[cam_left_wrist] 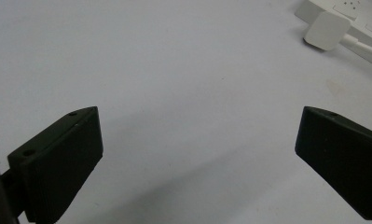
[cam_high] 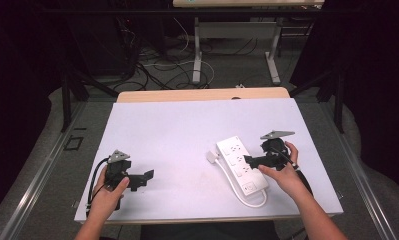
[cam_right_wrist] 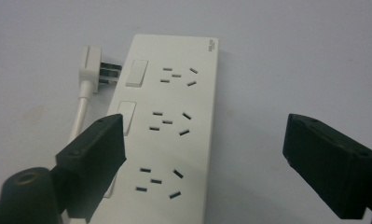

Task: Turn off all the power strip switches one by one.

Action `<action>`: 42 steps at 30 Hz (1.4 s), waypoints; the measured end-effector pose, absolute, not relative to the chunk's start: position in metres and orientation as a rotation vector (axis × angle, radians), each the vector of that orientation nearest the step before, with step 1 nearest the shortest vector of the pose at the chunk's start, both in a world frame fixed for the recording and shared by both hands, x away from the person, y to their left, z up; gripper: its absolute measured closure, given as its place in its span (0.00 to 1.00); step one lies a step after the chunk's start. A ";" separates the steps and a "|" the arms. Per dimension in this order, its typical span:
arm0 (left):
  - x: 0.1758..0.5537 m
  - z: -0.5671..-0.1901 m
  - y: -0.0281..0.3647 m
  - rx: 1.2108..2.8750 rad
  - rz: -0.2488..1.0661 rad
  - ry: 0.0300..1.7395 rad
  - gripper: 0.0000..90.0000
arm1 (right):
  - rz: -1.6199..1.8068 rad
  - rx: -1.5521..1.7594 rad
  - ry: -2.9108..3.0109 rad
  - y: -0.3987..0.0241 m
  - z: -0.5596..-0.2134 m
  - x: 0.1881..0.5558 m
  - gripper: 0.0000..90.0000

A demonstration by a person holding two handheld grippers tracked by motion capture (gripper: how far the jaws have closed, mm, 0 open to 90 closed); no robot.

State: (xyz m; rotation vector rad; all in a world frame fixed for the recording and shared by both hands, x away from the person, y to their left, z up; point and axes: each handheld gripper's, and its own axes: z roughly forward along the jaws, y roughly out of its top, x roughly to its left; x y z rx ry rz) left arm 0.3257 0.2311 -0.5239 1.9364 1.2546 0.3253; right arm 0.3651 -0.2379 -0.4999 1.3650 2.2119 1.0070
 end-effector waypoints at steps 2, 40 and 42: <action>0.326 -0.524 0.231 1.934 0.324 1.257 0.01 | 1.014 1.368 2.196 -0.243 -0.500 0.363 0.06; 0.329 -0.528 0.241 1.870 0.362 1.315 0.01 | 1.025 1.621 1.907 -0.337 -0.546 0.334 0.00; 0.329 -0.528 0.241 1.867 0.366 1.319 0.01 | 1.033 1.617 1.888 -0.341 -0.547 0.334 0.00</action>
